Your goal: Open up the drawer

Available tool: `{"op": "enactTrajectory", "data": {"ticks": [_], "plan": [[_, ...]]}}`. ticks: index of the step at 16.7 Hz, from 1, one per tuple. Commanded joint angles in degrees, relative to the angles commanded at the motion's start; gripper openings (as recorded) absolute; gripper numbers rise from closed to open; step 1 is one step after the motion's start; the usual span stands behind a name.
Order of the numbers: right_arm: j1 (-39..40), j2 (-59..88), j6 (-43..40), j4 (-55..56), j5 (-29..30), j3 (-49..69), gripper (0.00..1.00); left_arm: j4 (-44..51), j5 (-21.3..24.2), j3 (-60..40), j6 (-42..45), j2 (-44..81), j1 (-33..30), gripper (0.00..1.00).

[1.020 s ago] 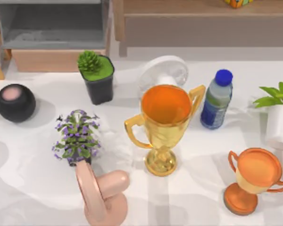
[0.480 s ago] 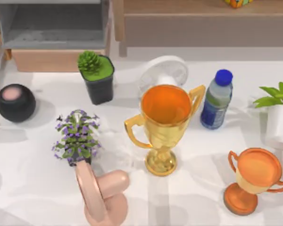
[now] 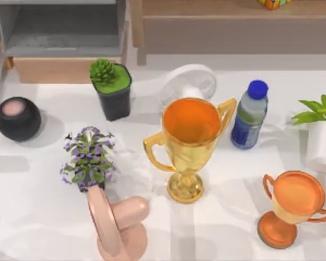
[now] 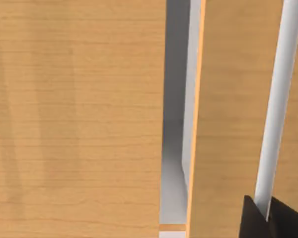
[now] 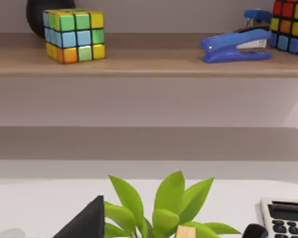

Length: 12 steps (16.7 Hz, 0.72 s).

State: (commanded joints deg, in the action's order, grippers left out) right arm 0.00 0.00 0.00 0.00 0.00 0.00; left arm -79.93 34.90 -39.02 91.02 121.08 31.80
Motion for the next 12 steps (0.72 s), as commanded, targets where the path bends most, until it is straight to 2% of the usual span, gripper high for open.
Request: {"op": "enactTrajectory", "data": {"ticks": [6,11,12], "plan": [[0.00,0.00,0.00,0.00,0.00,0.00,1.00,-5.41,5.74,9.68,0.20,-3.65,5.32,0.00],[0.00,0.00,0.00,0.00,0.00,0.00,1.00,-6.56,6.53,11.42,0.38,-4.47,6.73,0.00],[0.00,0.00,0.00,0.00,0.00,0.00,1.00,-6.56,6.53,11.42,0.38,-4.47,6.73,0.08]]}}
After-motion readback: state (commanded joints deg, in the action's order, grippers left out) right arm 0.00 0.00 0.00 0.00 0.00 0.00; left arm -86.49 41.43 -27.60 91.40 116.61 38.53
